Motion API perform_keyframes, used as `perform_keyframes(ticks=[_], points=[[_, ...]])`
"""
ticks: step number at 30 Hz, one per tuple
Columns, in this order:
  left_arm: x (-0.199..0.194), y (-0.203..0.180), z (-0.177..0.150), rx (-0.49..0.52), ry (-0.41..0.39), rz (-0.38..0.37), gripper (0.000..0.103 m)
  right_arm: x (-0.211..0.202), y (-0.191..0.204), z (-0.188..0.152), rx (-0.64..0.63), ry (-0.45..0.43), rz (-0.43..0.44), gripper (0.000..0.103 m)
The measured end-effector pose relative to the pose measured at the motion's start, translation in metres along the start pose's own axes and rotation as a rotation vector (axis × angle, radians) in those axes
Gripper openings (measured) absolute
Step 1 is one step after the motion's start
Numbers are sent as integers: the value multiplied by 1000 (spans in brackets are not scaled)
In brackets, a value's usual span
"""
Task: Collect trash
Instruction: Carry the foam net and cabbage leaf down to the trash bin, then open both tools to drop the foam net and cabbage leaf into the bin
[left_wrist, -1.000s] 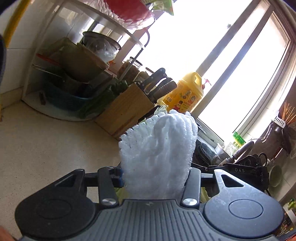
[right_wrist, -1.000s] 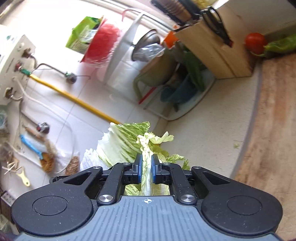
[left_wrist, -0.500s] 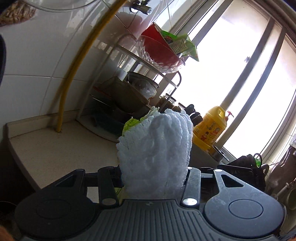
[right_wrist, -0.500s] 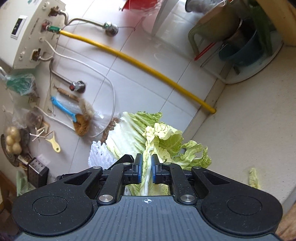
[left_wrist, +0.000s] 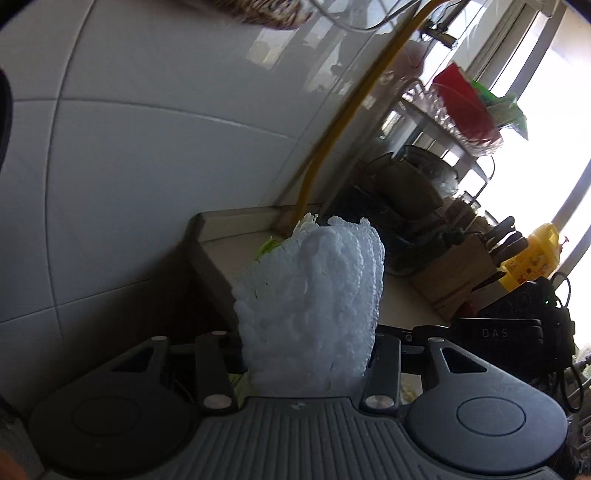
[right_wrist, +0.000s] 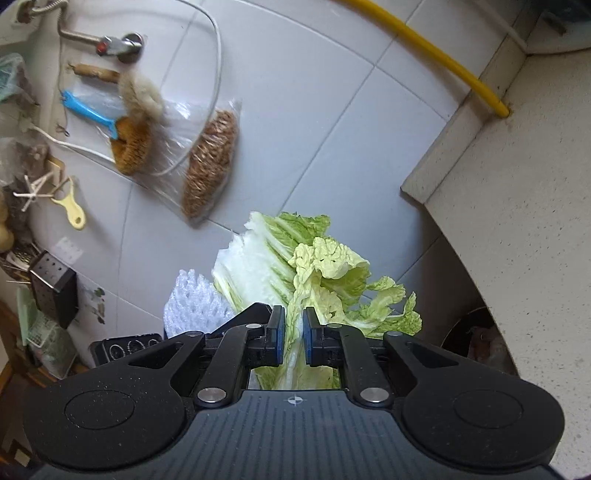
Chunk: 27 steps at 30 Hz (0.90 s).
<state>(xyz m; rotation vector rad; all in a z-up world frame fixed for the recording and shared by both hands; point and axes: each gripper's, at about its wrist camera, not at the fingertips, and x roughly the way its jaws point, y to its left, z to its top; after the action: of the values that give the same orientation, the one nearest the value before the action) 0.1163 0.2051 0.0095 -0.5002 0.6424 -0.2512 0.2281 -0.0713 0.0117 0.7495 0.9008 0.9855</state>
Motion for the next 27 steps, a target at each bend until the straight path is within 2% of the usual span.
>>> perform_keyframes(ticks=[4, 5, 7, 11, 14, 18, 20, 22, 24, 25, 27], points=[[38, 40, -10, -43, 109, 124, 43, 48, -17, -5, 1, 68, -81, 18], [47, 51, -13, -71, 137, 145, 44, 59, -21, -7, -6, 82, -111, 22], [66, 69, -16, -100, 187, 182, 53, 79, -29, -10, -30, 108, -176, 26], [99, 92, -15, -112, 266, 271, 56, 111, -49, -17, -45, 139, -259, 44], [113, 100, -14, -96, 305, 306, 60, 127, -62, -22, -45, 149, -320, 44], [122, 99, -13, -75, 344, 315, 67, 127, -62, -28, -38, 131, -336, 45], [131, 97, -15, -55, 395, 331, 69, 117, -56, -32, -54, 114, -357, 48], [143, 96, -20, -16, 456, 407, 74, 103, -49, -34, -57, 89, -361, 56], [155, 94, -27, 38, 503, 498, 74, 85, -39, -36, -70, 55, -365, 58], [157, 93, -29, 49, 510, 511, 74, 75, -34, -35, -86, 36, -371, 58], [151, 86, -29, 27, 492, 474, 74, 54, -23, -35, -119, -2, -389, 59]])
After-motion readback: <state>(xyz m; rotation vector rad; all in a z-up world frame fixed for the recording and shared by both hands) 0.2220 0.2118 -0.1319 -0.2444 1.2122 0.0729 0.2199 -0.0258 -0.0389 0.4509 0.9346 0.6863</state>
